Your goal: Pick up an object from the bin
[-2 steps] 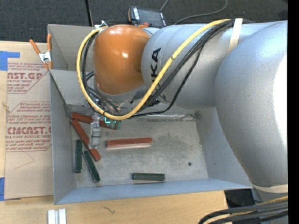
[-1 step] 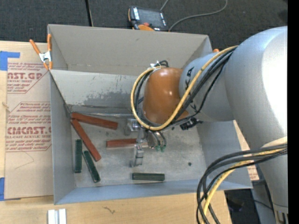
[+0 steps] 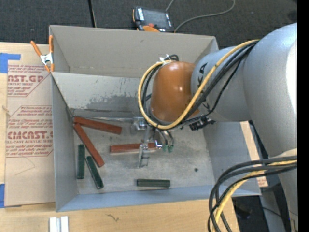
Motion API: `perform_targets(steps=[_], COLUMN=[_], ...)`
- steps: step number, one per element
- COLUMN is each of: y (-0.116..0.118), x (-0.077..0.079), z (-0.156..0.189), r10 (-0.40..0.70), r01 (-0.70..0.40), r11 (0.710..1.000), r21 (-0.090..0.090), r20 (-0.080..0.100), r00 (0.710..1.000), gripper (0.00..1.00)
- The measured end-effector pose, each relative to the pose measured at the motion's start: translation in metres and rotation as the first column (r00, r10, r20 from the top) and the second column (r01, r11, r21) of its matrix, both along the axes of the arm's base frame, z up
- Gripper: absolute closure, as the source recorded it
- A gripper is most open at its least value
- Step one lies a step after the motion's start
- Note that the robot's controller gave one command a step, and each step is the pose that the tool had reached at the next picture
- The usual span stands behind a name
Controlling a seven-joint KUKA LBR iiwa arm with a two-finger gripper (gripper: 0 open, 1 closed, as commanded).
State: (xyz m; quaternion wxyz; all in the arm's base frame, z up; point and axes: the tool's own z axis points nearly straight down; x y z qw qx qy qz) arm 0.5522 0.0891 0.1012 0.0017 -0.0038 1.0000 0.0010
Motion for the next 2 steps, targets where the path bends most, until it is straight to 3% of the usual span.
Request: perform_targets(steps=[1, 2], y=[0.001, -0.002], x=[-0.001, 0.001], z=[-0.002, -0.033], r10=[-0.051, -0.203], r01=[0.051, 0.203], r11=[0.999, 0.979], r21=[0.0, -0.001], r20=[-0.003, -0.005], r00=[0.999, 0.979], gripper=[0.0, 0.0])
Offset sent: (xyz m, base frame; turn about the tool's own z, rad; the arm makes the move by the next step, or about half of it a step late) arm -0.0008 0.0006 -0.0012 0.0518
